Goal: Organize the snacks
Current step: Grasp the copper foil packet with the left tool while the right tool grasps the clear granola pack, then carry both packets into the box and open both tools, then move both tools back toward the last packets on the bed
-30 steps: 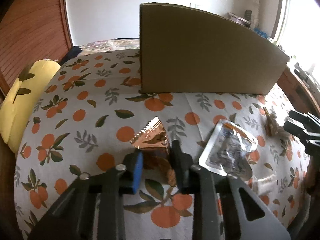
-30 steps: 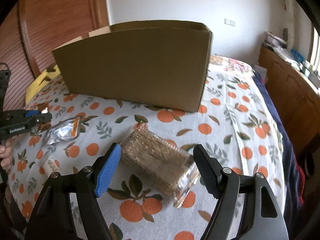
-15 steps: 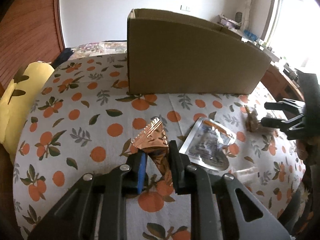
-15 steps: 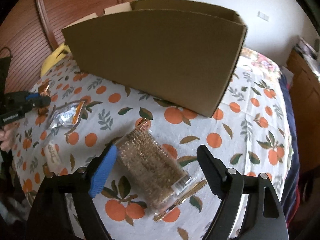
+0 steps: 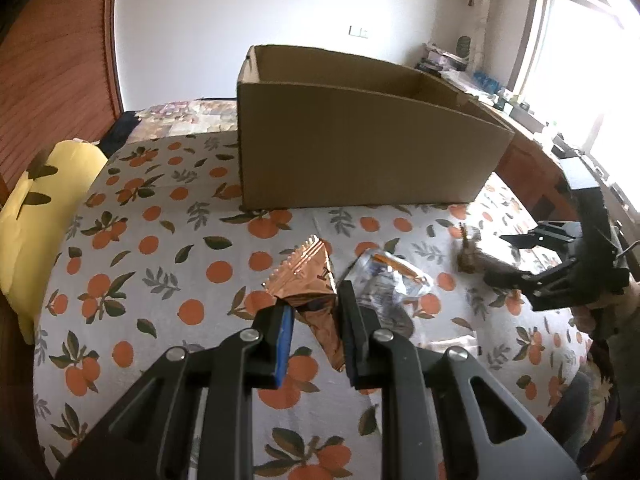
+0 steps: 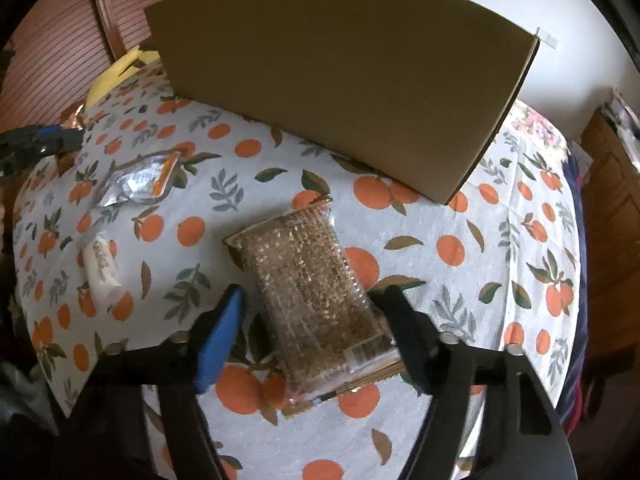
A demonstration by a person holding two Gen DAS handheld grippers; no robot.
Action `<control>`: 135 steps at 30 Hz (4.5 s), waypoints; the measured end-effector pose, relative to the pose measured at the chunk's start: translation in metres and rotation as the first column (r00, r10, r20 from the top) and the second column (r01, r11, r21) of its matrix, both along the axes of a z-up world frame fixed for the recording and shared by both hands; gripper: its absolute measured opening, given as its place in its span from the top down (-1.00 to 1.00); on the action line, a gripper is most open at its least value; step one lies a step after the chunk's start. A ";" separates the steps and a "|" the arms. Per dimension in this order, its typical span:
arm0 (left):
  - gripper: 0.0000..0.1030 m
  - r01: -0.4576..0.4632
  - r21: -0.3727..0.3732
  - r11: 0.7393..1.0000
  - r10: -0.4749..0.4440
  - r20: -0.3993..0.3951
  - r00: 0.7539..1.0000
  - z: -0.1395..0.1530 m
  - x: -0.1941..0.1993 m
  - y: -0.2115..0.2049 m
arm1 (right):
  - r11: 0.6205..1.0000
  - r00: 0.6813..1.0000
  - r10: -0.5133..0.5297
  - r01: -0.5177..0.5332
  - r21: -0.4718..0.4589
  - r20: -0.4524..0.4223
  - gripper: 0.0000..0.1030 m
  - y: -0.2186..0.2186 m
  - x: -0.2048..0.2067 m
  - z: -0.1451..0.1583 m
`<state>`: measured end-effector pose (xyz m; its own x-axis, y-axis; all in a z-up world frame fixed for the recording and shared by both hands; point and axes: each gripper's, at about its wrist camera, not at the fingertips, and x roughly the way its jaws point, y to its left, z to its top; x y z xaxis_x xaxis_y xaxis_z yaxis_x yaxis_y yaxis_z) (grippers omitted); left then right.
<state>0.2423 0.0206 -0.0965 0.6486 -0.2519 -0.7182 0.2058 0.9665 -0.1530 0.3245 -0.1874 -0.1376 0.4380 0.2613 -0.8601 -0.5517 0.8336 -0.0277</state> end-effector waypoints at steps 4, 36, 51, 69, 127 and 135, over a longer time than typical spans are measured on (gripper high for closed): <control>0.63 0.006 -0.004 1.000 -0.005 0.020 1.000 0.008 -0.008 -0.001 | 1.000 1.000 -0.028 0.028 -0.004 0.009 0.05 0.004 -0.003 0.002; 0.63 0.075 -0.005 0.997 -0.074 0.122 0.990 0.056 -0.018 -0.026 | 0.969 0.979 -0.153 0.122 0.214 0.136 0.13 -0.011 -0.046 0.092; 0.63 0.131 -0.006 0.991 -0.126 0.219 0.967 0.097 0.037 -0.042 | 0.953 0.959 -0.168 0.098 0.286 0.229 0.13 -0.009 -0.014 0.147; 0.62 0.164 0.021 0.986 -0.164 0.234 0.958 0.112 0.140 -0.058 | 0.942 0.948 -0.171 0.077 0.325 0.269 0.13 0.009 0.075 0.158; 0.29 0.160 0.054 0.986 -0.167 0.179 0.970 0.111 0.051 -0.047 | 0.939 0.927 -0.243 0.152 0.308 0.285 -0.08 0.040 0.036 0.162; 0.29 0.171 0.058 0.983 -0.180 0.207 0.962 0.106 0.016 -0.047 | 0.933 0.914 -0.278 0.184 0.308 0.296 -0.08 0.031 -0.009 0.153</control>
<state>0.2583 -0.0264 0.0094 0.7344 -0.3498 -0.5816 0.3965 0.9167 -0.0507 0.3154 -0.1565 0.0154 0.7601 0.3172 -0.5671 -0.3402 0.9378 0.0685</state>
